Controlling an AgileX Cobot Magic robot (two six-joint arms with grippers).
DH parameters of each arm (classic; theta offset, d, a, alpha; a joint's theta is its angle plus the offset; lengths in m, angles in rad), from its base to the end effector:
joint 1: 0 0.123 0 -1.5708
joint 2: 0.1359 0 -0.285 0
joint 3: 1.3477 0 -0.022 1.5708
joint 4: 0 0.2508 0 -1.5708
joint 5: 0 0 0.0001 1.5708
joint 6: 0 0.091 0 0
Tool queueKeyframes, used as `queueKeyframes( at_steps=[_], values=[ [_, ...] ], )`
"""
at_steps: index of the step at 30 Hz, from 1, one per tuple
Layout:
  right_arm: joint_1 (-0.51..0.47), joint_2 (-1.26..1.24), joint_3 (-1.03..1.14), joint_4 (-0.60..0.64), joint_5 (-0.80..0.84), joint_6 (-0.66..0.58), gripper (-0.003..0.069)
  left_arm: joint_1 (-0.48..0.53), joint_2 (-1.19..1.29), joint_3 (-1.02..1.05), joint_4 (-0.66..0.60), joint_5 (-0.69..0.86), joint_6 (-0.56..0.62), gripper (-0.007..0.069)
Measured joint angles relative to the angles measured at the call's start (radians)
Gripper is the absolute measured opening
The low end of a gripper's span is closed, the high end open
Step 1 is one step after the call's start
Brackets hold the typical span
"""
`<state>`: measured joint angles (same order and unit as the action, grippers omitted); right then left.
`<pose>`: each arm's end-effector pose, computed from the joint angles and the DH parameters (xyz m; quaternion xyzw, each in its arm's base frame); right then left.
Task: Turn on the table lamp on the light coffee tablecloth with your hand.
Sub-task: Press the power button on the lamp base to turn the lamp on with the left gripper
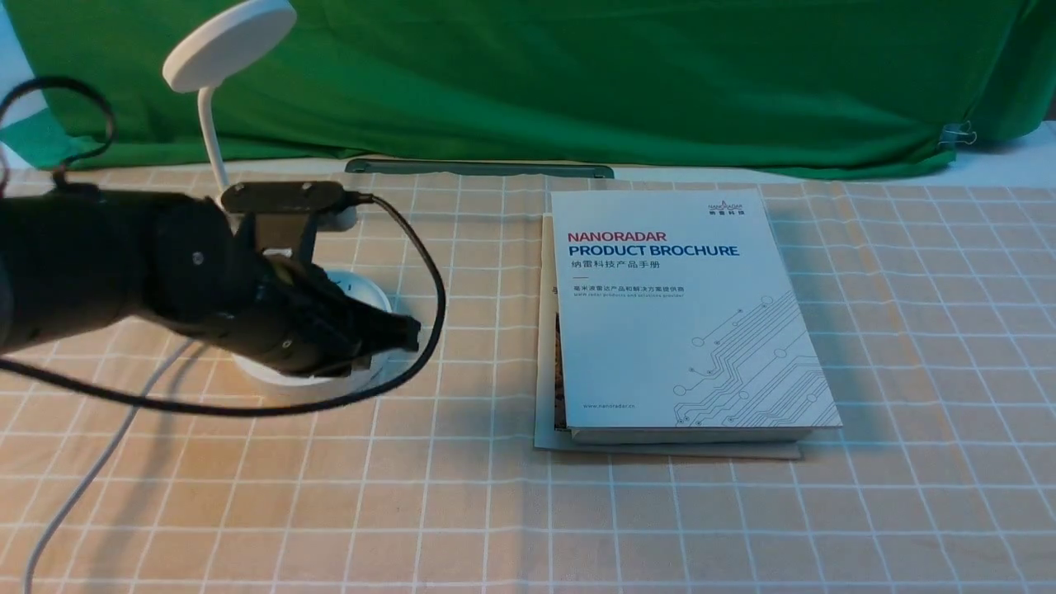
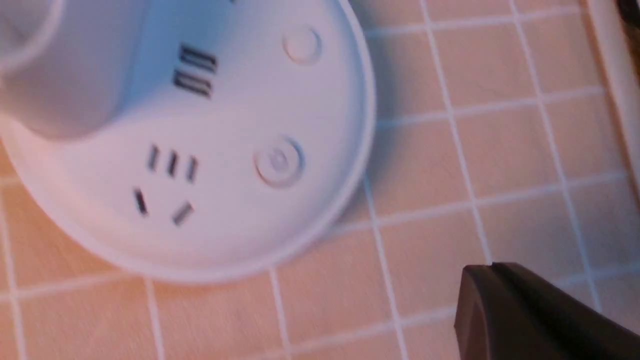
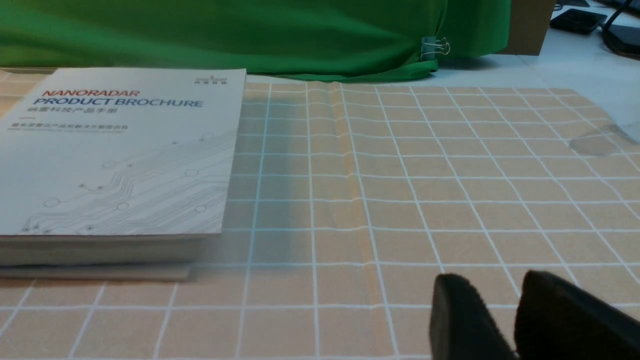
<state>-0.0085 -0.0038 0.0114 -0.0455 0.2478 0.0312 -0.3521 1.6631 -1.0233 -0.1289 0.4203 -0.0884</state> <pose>0.0554 -0.0015 0.1871 0.0019 0.7639 -0.0112 0.6452 0.3182 -0.1220 0.2127 0.0773 0.9518 -0.1056 0.2775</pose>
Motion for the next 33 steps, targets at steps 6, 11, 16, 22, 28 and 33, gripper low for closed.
queueKeyframes(
  at_steps=[6, 11, 16, 22, 28, 33],
  values=[
    [0.000, 0.000, 0.000, 0.000, 0.000, 0.000, 0.0241, 0.000, 0.193, -0.214, 0.192, 0.023, -0.127, -0.0005],
    [0.000, 0.000, 0.000, 0.000, 0.000, 0.000, 0.0241, 0.000, 0.240, -0.259, 0.274, 0.023, -0.209, -0.0005],
    [0.000, 0.000, 0.000, 0.000, 0.000, 0.000, 0.0241, -0.001, 0.249, -0.260, 0.332, 0.020, -0.250, -0.0005],
    [0.000, 0.000, 0.000, 0.000, 0.000, 0.000, 0.0241, -0.001, 0.279, -0.260, 0.353, 0.012, -0.253, -0.0004],
    [0.000, 0.000, 0.000, 0.000, 0.000, 0.000, 0.0241, -0.001, 0.297, -0.270, 0.359, -0.013, -0.255, -0.0001],
    [0.000, 0.000, 0.000, 0.000, 0.000, 0.000, 0.0241, -0.001, 0.299, -0.270, 0.351, -0.013, -0.262, -0.0001]
  ],
)
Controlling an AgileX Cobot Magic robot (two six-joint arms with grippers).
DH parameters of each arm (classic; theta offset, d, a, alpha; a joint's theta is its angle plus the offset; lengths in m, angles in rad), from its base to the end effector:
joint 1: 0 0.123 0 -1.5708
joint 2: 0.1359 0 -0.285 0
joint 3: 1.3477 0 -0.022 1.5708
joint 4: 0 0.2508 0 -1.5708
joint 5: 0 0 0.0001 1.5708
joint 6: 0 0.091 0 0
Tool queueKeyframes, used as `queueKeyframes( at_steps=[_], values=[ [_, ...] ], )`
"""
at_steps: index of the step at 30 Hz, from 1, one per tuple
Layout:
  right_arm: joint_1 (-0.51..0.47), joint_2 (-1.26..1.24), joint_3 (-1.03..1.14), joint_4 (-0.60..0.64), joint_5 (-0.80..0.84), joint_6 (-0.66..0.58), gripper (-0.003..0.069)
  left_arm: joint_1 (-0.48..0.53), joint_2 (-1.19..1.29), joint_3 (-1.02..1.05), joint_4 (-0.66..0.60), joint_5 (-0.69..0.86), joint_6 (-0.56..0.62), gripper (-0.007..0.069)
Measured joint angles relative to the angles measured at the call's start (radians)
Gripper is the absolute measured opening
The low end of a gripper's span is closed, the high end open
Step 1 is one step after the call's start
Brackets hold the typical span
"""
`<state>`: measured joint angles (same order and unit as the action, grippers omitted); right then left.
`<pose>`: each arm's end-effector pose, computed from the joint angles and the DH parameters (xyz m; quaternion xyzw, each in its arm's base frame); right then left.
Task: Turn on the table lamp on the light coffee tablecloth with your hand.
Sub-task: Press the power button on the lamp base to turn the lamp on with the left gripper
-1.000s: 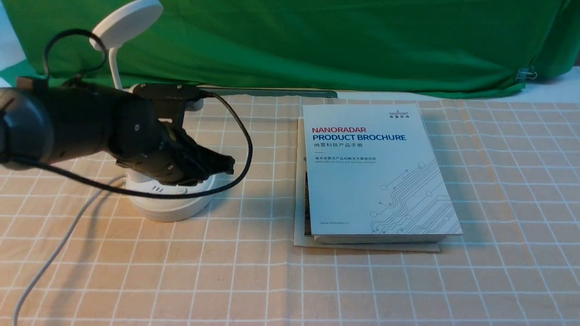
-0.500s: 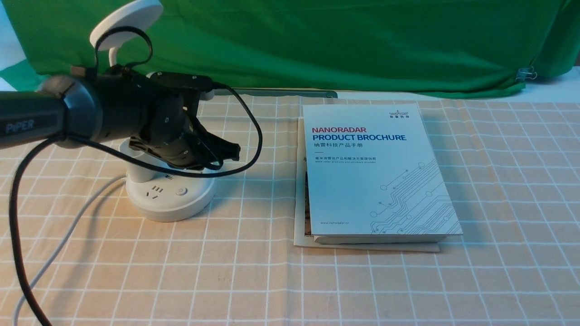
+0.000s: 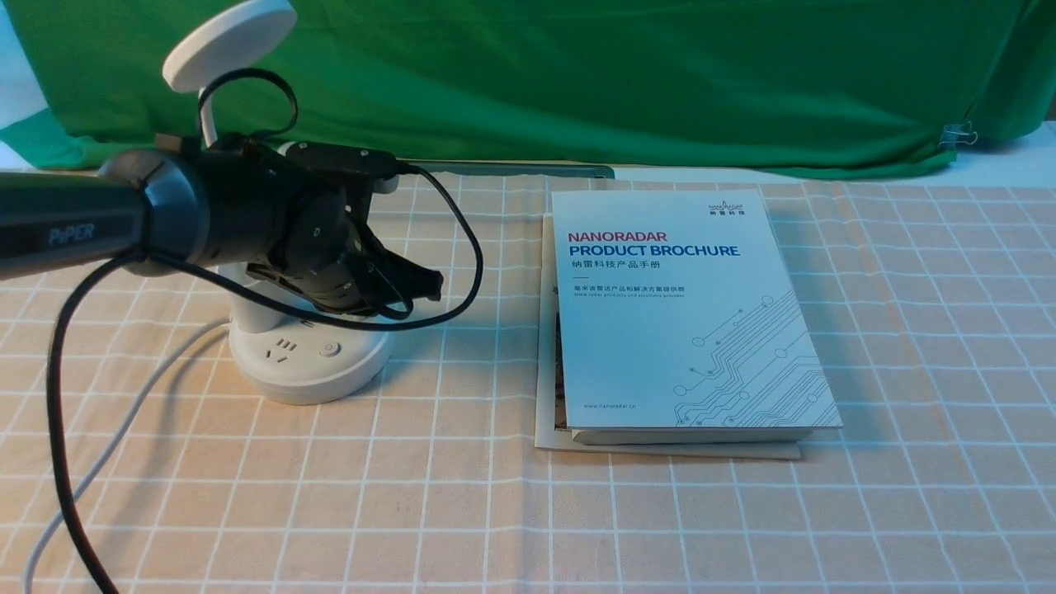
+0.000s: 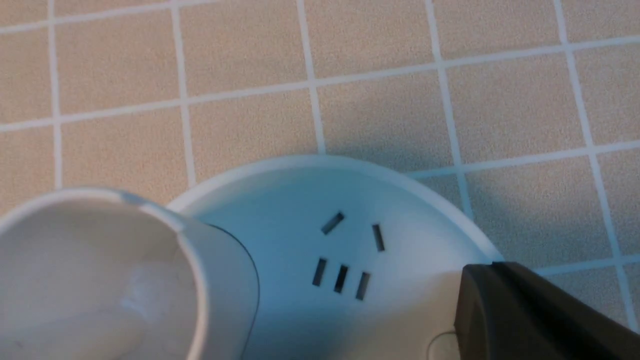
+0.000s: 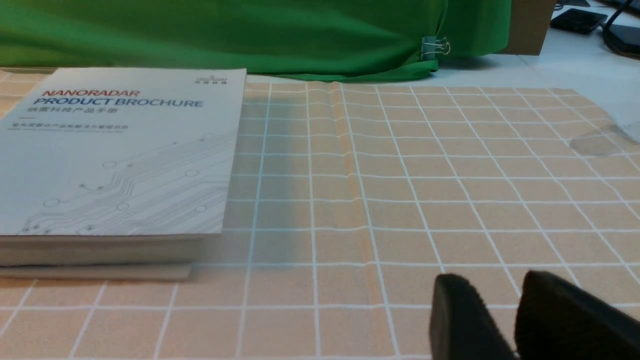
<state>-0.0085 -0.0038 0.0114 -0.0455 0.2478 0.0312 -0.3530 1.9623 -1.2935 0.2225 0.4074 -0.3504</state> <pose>0.0554 -0.0015 0.1871 0.0019 0.7639 -0.0112 0.6452 0.3926 -0.1362 0.1745 0.0863 0.9520 -0.0312 0.2922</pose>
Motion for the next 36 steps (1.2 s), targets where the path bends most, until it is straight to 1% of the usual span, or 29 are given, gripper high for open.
queueKeyframes(
  at_steps=[10, 18, 24, 36],
  values=[
    [0.000, 0.000, 0.000, 0.000, 0.000, 0.000, 0.0241, 0.000, -0.050, -0.001, 0.015, 0.026, -0.022, -0.0001],
    [0.000, 0.000, 0.000, 0.000, 0.000, 0.000, 0.0241, 0.000, -0.033, 0.000, 0.034, 0.066, -0.037, -0.0001],
    [0.000, 0.000, 0.000, -0.001, 0.000, 0.000, 0.0241, 0.000, -0.027, 0.000, 0.053, 0.069, -0.062, -0.0001],
    [0.000, 0.000, 0.000, 0.000, 0.000, 0.000, 0.0241, 0.000, -0.015, 0.000, 0.020, 0.089, -0.071, -0.0001]
  ],
)
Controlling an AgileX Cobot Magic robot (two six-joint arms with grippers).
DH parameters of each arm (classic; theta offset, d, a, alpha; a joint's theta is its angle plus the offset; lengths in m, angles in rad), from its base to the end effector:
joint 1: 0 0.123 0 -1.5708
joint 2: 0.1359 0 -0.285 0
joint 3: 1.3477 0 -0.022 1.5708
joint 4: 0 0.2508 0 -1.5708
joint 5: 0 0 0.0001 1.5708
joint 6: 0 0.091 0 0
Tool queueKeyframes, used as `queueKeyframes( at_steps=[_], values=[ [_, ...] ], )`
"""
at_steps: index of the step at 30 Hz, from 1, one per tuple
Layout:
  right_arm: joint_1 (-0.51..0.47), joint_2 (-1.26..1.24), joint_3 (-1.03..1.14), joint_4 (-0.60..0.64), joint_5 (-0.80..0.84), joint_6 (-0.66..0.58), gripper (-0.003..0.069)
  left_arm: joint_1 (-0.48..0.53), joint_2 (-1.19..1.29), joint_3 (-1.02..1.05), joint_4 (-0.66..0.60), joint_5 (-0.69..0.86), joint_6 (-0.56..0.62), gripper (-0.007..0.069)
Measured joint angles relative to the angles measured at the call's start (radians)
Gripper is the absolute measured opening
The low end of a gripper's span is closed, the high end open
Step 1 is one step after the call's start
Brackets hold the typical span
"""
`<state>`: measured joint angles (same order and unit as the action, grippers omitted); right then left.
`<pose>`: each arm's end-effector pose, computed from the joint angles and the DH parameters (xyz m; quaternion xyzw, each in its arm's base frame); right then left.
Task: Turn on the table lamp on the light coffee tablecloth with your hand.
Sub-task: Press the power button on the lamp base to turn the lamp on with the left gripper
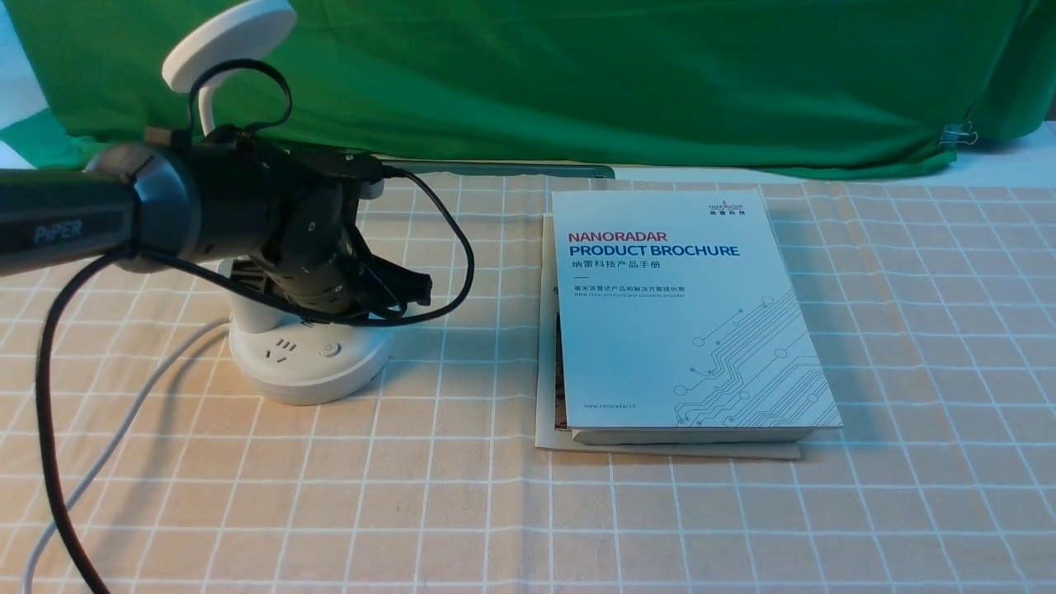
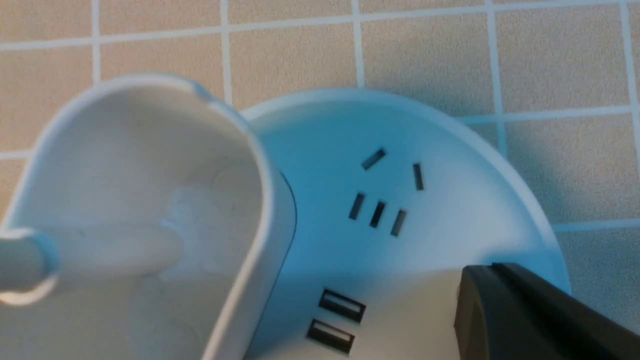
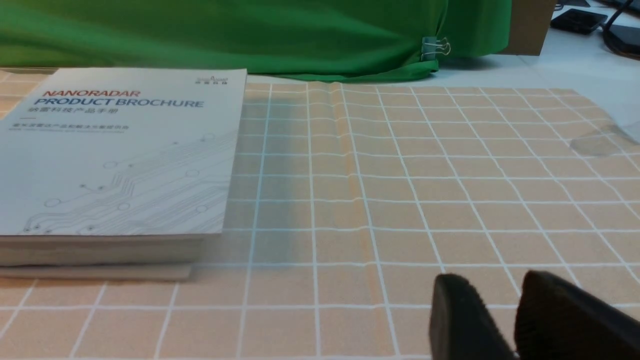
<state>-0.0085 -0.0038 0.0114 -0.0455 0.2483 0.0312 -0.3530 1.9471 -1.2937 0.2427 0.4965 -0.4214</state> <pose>0.0554 -0.0015 0.1871 0.0019 0.7641 -0.0112 0.6450 0.3865 -0.1313 0.1770 0.0556 0.9633 -0.0178 0.2622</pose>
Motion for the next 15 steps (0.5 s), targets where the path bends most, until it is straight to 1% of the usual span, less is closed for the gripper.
queueKeyframes(
  at_steps=[11, 15],
  values=[
    [0.000, 0.000, 0.000, 0.000, 0.000, 0.000, 0.0241, 0.000, 0.018, -0.010, 0.000, -0.015, 0.000, 0.0000],
    [0.000, 0.000, 0.000, 0.000, 0.000, 0.000, 0.0241, 0.003, 0.019, -0.013, -0.066, -0.015, 0.065, 0.0000]
  ],
)
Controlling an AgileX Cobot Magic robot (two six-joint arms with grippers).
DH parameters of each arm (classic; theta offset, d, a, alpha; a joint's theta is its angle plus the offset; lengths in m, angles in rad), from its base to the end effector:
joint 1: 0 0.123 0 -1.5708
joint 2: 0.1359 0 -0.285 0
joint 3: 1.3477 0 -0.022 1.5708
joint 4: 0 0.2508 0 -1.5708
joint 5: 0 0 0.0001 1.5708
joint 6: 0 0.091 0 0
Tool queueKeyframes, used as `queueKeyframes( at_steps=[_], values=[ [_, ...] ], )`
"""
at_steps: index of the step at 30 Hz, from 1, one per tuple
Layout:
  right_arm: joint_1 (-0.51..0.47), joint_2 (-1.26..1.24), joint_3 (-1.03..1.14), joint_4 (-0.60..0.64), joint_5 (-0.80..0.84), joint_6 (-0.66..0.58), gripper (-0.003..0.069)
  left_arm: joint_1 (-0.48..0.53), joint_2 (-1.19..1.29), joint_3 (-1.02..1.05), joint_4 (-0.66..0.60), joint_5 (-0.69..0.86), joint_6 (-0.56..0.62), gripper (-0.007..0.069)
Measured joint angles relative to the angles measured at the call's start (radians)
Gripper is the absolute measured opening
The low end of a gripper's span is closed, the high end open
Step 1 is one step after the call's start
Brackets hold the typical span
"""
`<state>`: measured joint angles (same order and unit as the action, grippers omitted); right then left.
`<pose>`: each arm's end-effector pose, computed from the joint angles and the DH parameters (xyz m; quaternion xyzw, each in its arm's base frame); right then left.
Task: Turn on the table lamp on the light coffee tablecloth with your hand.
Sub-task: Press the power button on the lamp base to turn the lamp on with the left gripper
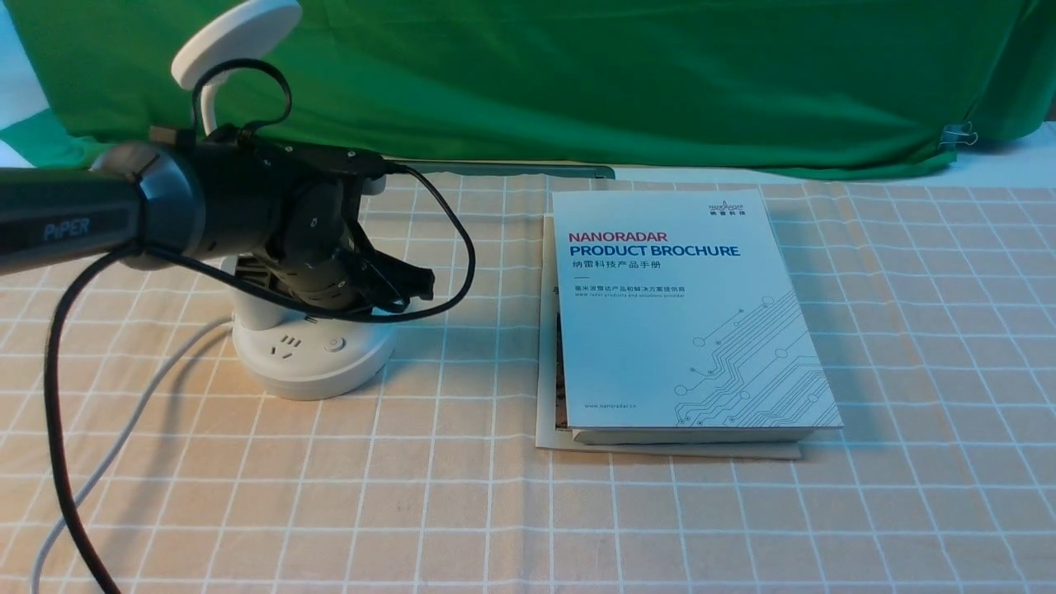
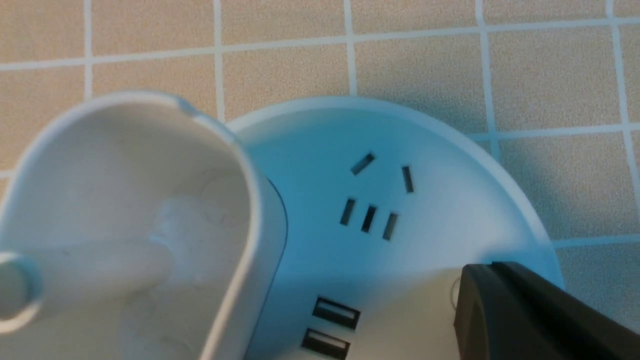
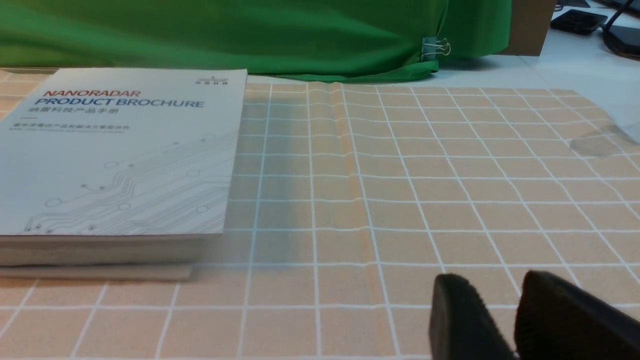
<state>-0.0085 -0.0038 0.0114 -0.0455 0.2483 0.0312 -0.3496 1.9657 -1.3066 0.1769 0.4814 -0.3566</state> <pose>0.0554 -0.0015 0.1871 0.0019 0.7641 -0.0112 0.6450 0.3900 -0.1343 0.1730 0.0619 0.9632 -0.0322 0.2597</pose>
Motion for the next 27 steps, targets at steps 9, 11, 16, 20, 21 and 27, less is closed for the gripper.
queueKeyframes(
  at_steps=[9, 11, 16, 20, 21, 27],
  values=[
    [0.000, 0.000, 0.000, 0.000, -0.001, 0.000, 0.0241, 0.000, -0.024, 0.005, -0.040, -0.031, 0.017, 0.0000],
    [0.000, 0.000, 0.000, 0.000, -0.001, 0.000, 0.0241, -0.001, -0.030, 0.005, -0.006, -0.035, 0.002, 0.0000],
    [0.000, 0.000, 0.000, 0.000, -0.001, 0.000, 0.0241, -0.001, -0.033, 0.005, 0.092, -0.039, -0.075, 0.0000],
    [0.000, 0.000, 0.000, 0.000, -0.001, 0.000, 0.0241, -0.001, -0.032, 0.005, 0.126, -0.040, -0.110, 0.0000],
    [0.000, 0.000, 0.000, 0.000, -0.001, 0.000, 0.0241, -0.001, -0.029, 0.005, 0.127, -0.040, -0.112, 0.0000],
    [0.000, 0.000, 0.000, 0.000, 0.000, 0.000, 0.0241, -0.001, -0.002, 0.005, 0.117, -0.044, -0.113, 0.0000]
  ],
)
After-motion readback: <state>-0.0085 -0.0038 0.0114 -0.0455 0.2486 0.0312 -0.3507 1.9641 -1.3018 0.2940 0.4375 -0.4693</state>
